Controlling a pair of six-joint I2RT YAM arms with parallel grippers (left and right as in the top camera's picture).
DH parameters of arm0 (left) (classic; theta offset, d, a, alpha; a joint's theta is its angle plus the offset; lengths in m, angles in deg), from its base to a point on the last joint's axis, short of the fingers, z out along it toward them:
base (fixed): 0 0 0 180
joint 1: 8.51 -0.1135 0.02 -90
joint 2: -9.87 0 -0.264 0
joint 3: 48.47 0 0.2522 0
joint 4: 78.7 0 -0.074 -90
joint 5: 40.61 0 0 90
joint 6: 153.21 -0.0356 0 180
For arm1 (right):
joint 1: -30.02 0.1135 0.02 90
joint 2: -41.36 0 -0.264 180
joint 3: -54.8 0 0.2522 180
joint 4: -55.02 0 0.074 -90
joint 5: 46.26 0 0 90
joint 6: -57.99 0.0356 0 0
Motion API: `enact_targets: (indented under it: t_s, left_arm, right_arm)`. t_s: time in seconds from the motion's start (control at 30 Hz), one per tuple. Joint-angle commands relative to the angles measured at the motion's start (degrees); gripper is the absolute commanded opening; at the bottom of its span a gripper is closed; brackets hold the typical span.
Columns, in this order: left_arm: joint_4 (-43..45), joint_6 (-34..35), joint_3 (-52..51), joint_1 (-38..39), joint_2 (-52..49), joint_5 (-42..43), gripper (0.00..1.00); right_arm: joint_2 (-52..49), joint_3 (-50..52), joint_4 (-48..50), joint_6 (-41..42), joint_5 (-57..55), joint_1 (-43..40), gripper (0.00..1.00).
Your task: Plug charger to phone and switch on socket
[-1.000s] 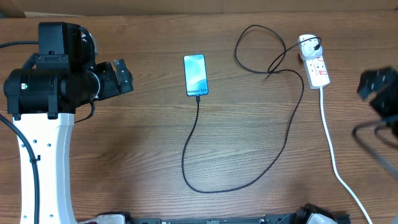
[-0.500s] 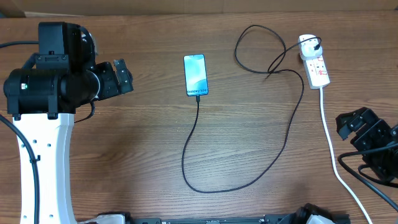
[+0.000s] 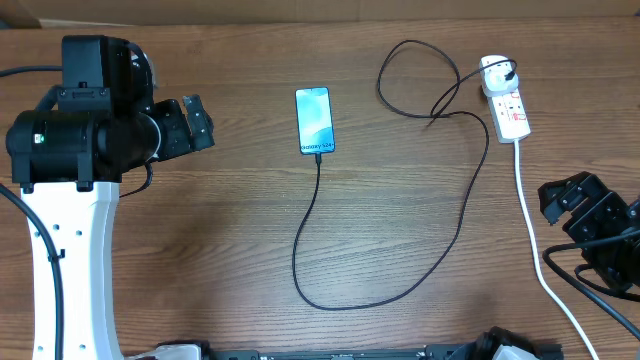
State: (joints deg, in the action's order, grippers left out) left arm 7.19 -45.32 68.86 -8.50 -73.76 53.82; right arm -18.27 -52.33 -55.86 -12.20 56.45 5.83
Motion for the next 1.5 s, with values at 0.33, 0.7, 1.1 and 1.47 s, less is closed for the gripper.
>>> enact_targets:
  t_s: [0.33,0.7,1.1,1.47]
  left_arm:
    - [0.0,0.5,0.2,0.3,0.4,-0.4,1.00]
    - [0.0,0.5,0.2,0.3,0.4,-0.4,1.00]
    - [0.0,0.5,0.2,0.3,0.4,-0.4,1.00]
    - [0.0,0.5,0.2,0.3,0.4,-0.4,1.00]
  right_arm:
    - [0.2,0.0,0.7,-0.3,-3.4,0.1,1.00]
    - [5.8,0.4,16.5,-8.9,-5.0,10.0,1.00]
    - [21.9,24.3,41.7,-11.4,-5.2,21.1,1.00]
    - [32.3,48.5,56.1,-11.4,-6.0,21.2,1.00]
